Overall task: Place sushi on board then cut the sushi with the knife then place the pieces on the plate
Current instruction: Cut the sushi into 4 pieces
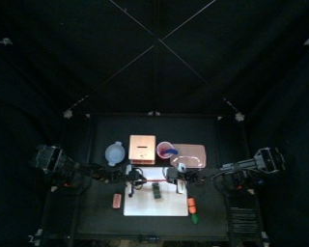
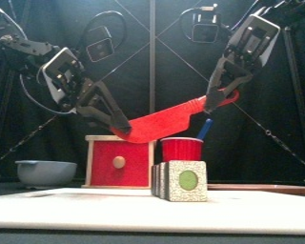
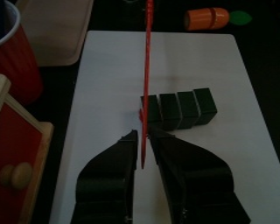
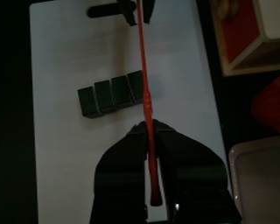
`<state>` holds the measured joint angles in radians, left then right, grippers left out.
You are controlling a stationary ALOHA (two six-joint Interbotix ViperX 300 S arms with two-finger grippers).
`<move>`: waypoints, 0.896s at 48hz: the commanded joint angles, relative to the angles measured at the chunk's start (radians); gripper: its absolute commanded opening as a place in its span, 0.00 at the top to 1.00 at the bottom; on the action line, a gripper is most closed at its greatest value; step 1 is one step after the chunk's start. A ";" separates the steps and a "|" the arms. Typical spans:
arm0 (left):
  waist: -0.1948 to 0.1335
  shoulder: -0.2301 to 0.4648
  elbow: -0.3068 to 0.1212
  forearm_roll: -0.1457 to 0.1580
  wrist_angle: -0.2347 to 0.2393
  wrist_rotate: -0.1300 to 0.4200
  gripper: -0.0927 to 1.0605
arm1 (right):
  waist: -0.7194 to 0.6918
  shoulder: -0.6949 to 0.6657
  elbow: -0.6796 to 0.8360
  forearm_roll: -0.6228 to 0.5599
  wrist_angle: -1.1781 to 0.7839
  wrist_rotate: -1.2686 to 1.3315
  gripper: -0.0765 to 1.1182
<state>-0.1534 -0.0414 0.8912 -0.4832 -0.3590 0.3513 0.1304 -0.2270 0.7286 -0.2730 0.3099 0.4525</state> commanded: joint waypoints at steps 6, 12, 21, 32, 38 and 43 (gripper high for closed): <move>-0.017 -0.002 -0.023 -0.029 0.008 0.000 0.45 | 0.008 0.011 -0.025 0.009 -0.009 0.005 0.59; -0.035 0.020 -0.034 -0.044 0.008 0.000 0.45 | 0.014 0.026 -0.028 0.026 -0.009 0.005 0.59; -0.046 0.057 -0.058 -0.044 0.009 0.000 0.45 | 0.025 0.028 -0.029 0.034 -0.014 0.006 0.59; -0.044 0.067 -0.074 -0.046 0.028 0.000 0.45 | 0.028 0.028 -0.029 0.034 -0.020 0.005 0.59; -0.048 0.060 -0.072 -0.046 0.037 0.002 0.46 | 0.028 0.028 -0.029 0.032 -0.029 0.006 0.59; -0.052 0.044 -0.072 -0.044 0.051 0.002 0.51 | 0.028 0.028 -0.025 0.032 -0.031 0.008 0.59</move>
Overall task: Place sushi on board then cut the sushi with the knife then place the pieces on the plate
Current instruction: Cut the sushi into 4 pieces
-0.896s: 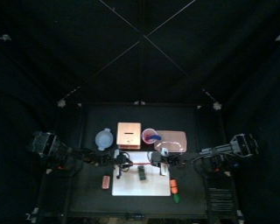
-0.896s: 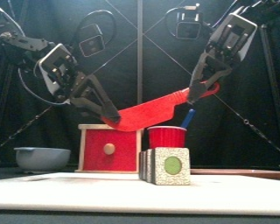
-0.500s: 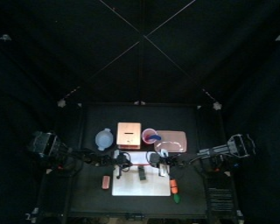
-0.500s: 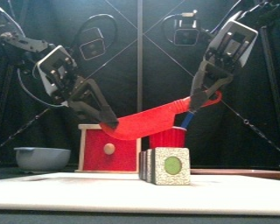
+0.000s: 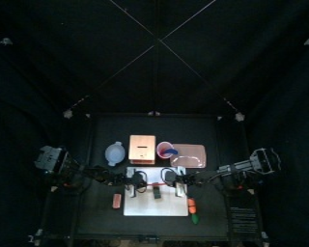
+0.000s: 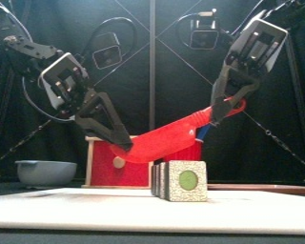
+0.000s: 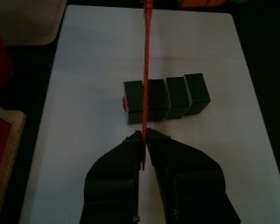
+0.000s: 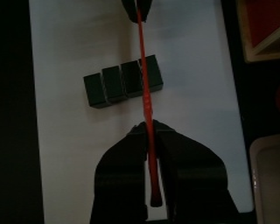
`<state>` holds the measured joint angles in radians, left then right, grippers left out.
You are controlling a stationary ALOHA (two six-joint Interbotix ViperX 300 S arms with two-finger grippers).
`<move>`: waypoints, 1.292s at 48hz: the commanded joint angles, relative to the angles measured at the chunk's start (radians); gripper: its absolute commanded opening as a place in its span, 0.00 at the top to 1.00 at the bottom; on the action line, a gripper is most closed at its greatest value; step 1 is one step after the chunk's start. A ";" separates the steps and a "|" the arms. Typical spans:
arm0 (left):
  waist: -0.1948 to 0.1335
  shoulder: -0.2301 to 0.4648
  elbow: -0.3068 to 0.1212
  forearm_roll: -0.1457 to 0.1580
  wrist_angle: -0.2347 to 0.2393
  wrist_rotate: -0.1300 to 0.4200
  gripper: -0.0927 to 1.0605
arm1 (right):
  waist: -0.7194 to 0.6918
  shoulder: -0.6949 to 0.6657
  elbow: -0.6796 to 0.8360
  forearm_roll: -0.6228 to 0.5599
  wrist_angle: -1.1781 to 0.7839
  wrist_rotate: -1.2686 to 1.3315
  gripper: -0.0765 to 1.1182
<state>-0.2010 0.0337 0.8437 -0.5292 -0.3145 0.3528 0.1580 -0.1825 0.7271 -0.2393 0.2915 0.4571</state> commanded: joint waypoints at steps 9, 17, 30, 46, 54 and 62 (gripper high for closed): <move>-0.008 -0.034 -0.028 0.006 0.012 0.000 0.56 | -0.006 -0.017 -0.003 0.000 -0.012 0.003 0.59; -0.012 -0.031 -0.032 0.005 0.012 0.000 0.56 | -0.009 -0.017 0.011 0.006 -0.003 0.006 0.59; -0.012 -0.020 -0.034 0.005 0.012 -0.002 0.55 | -0.015 -0.011 0.031 0.015 -0.003 0.006 0.59; -0.015 -0.015 -0.037 0.003 0.020 -0.002 0.55 | -0.023 0.012 0.034 0.018 -0.002 0.006 0.59; -0.015 -0.002 -0.041 0.002 0.020 -0.002 0.55 | -0.029 0.018 0.034 0.018 -0.002 0.005 0.59; -0.014 0.000 -0.044 0.003 0.020 -0.002 0.55 | -0.040 0.020 0.034 0.020 -0.002 0.005 0.59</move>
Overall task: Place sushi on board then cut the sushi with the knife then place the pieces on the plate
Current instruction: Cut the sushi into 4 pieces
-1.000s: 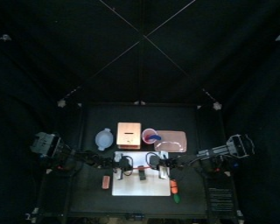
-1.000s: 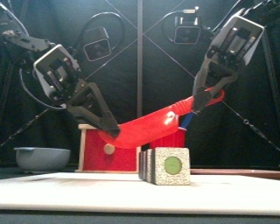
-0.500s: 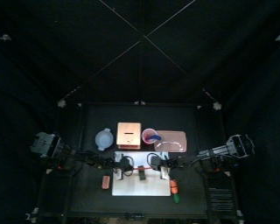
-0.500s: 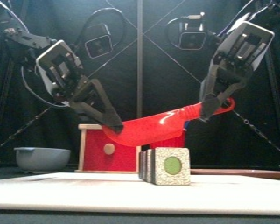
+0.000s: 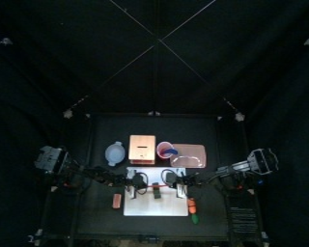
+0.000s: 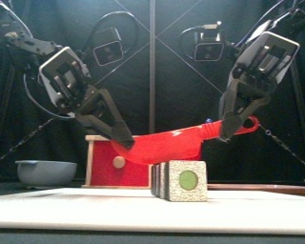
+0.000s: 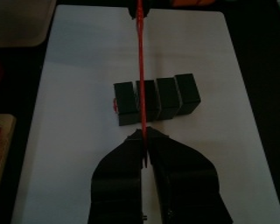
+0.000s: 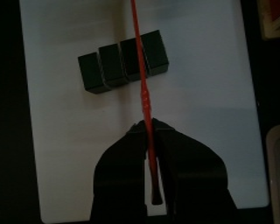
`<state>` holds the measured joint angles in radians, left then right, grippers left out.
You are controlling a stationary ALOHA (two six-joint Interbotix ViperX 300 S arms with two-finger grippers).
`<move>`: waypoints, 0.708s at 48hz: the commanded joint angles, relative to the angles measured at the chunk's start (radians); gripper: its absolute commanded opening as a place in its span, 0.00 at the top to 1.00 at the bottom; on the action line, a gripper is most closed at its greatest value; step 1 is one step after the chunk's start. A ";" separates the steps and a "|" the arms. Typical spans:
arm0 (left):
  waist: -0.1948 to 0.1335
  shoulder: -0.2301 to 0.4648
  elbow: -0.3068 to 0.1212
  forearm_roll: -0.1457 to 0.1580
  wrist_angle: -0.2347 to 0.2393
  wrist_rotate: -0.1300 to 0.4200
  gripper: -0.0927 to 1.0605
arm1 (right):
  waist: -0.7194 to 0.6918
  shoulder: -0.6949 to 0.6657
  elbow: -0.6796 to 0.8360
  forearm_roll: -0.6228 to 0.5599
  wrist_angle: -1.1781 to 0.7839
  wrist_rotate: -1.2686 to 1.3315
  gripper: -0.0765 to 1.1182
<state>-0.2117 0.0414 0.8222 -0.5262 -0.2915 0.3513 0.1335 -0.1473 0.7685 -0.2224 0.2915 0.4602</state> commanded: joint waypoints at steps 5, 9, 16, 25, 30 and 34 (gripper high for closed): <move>-0.002 -0.008 -0.023 0.002 -0.003 0.002 0.55 | -0.021 -0.015 -0.008 0.002 -0.002 0.002 0.59; 0.000 -0.012 -0.023 0.002 -0.003 0.002 0.55 | -0.023 -0.017 -0.011 0.000 -0.002 0.000 0.59; 0.002 -0.017 -0.023 0.005 -0.003 0.003 0.55 | -0.029 -0.017 -0.011 -0.002 -0.002 0.000 0.59; 0.003 -0.018 -0.023 0.006 -0.003 0.003 0.55 | -0.031 -0.018 -0.011 -0.003 -0.002 0.000 0.59; 0.006 -0.017 -0.023 0.006 -0.003 0.003 0.55 | -0.035 -0.017 -0.008 -0.002 0.003 0.000 0.59; 0.006 -0.017 -0.023 0.006 -0.003 0.003 0.55 | -0.037 -0.015 -0.006 -0.002 0.005 0.000 0.59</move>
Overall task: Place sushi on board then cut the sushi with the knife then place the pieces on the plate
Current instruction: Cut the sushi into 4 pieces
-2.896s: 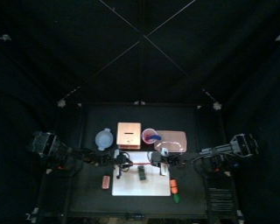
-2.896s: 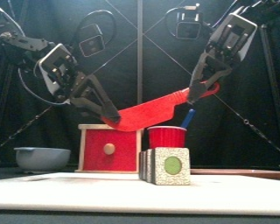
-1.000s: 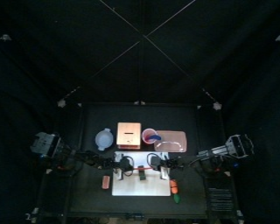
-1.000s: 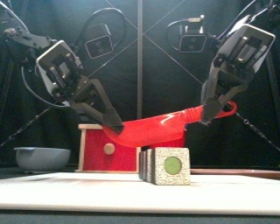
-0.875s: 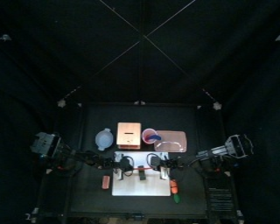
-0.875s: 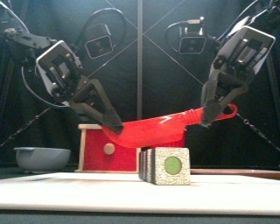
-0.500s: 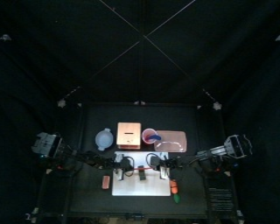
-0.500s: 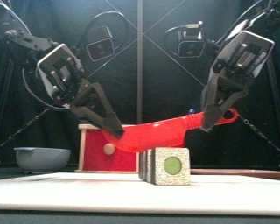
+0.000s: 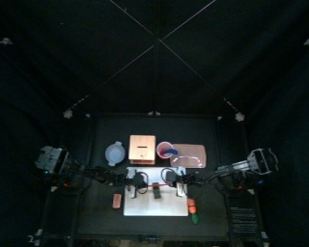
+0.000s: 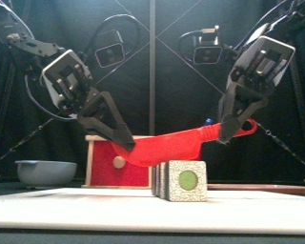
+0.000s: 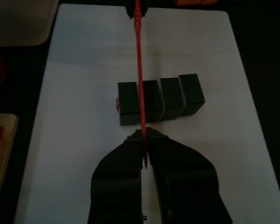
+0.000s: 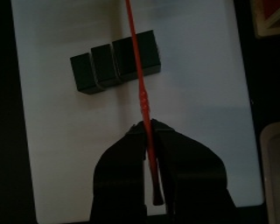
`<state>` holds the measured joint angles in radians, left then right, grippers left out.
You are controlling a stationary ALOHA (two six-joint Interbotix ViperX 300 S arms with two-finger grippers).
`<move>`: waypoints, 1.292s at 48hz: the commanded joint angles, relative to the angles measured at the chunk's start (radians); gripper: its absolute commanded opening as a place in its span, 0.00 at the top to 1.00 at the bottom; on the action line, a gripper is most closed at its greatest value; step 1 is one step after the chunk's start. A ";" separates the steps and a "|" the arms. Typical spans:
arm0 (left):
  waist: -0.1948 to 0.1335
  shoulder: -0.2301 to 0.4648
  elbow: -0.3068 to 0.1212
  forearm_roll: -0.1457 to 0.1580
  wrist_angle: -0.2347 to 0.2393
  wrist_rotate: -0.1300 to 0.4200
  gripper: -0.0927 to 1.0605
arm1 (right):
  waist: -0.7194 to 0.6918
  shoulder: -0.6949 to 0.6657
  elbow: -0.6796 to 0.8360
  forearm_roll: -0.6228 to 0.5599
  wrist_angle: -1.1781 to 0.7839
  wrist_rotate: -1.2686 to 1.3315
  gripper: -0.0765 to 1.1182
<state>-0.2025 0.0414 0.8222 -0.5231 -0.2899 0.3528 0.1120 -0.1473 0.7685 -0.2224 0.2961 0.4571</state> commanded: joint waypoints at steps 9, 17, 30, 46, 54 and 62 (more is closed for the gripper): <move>-0.003 -0.011 -0.023 0.005 -0.005 0.000 0.55 | -0.015 -0.015 0.000 0.003 0.000 0.003 0.59; -0.003 -0.011 -0.023 0.003 -0.005 -0.002 0.55 | -0.012 -0.012 0.006 0.017 0.002 0.003 0.59; -0.008 -0.005 -0.023 0.000 -0.002 -0.002 0.55 | -0.008 0.014 0.008 0.025 0.000 0.005 0.59; -0.009 0.025 -0.031 0.000 -0.002 -0.003 0.55 | -0.015 0.044 0.006 0.025 0.000 0.003 0.59; -0.009 0.044 -0.034 -0.002 -0.002 -0.003 0.55 | -0.020 0.064 0.008 0.026 0.000 0.005 0.59; -0.003 0.063 -0.034 -0.003 -0.002 -0.003 0.55 | -0.023 0.089 0.006 0.028 0.000 0.003 0.59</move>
<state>-0.2025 0.1074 0.8038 -0.5246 -0.2899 0.3513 0.1058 -0.0537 0.7823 -0.1979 0.2945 0.4571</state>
